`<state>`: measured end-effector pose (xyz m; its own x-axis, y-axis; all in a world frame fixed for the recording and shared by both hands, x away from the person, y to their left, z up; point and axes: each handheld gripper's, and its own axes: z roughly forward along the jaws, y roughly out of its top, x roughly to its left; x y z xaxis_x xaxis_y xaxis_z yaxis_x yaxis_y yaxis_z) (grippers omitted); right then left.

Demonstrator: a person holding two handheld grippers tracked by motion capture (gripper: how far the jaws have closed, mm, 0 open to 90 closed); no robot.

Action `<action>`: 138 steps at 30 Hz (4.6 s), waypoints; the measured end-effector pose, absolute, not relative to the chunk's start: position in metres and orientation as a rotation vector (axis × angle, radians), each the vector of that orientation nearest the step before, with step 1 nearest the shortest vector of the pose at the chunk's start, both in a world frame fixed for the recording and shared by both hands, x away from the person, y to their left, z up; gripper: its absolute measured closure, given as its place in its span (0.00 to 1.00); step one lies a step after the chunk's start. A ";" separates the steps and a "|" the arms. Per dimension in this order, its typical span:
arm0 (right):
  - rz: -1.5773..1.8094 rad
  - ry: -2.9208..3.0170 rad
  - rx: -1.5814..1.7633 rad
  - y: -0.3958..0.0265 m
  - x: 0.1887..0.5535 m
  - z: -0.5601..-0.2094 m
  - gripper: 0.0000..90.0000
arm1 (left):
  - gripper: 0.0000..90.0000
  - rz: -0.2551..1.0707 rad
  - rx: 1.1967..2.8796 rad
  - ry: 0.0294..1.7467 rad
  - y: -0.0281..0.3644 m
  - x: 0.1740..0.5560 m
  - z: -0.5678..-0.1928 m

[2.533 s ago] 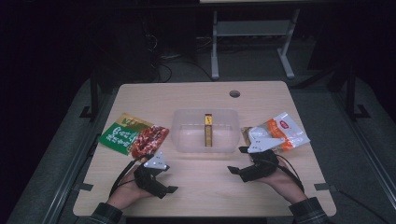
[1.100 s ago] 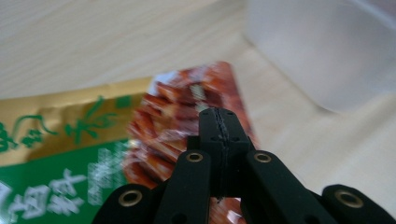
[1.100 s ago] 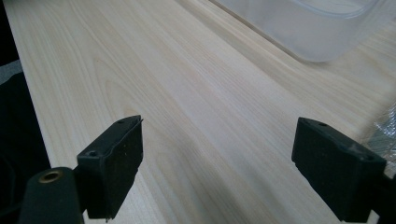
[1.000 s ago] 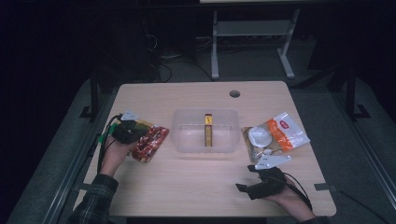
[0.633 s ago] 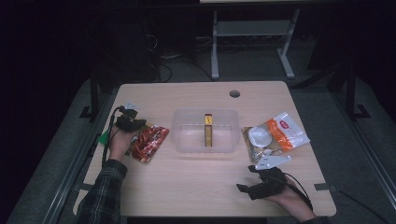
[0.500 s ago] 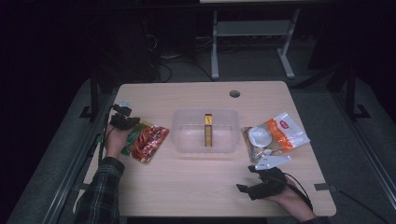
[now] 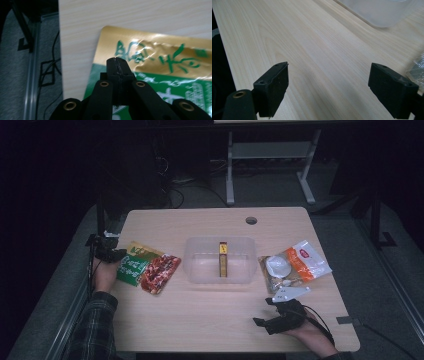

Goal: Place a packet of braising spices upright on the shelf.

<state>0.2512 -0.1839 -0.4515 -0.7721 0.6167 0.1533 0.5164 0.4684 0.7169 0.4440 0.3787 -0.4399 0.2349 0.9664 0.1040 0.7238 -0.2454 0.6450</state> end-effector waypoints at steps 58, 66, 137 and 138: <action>1.144 2.620 0.930 -0.178 0.249 -0.453 0.18 | 1.00 0.505 2.180 1.290 0.278 0.476 -0.459; 1.140 2.620 0.930 -0.177 0.249 -0.453 0.18 | 1.00 0.459 2.225 1.229 0.271 0.461 -0.457; 1.121 2.607 0.904 -0.174 0.249 -0.451 0.18 | 1.00 0.029 2.442 0.428 0.089 0.293 -0.458; 1.119 2.607 0.903 -0.174 0.249 -0.451 0.18 | 1.00 0.023 2.436 0.421 0.085 0.293 -0.458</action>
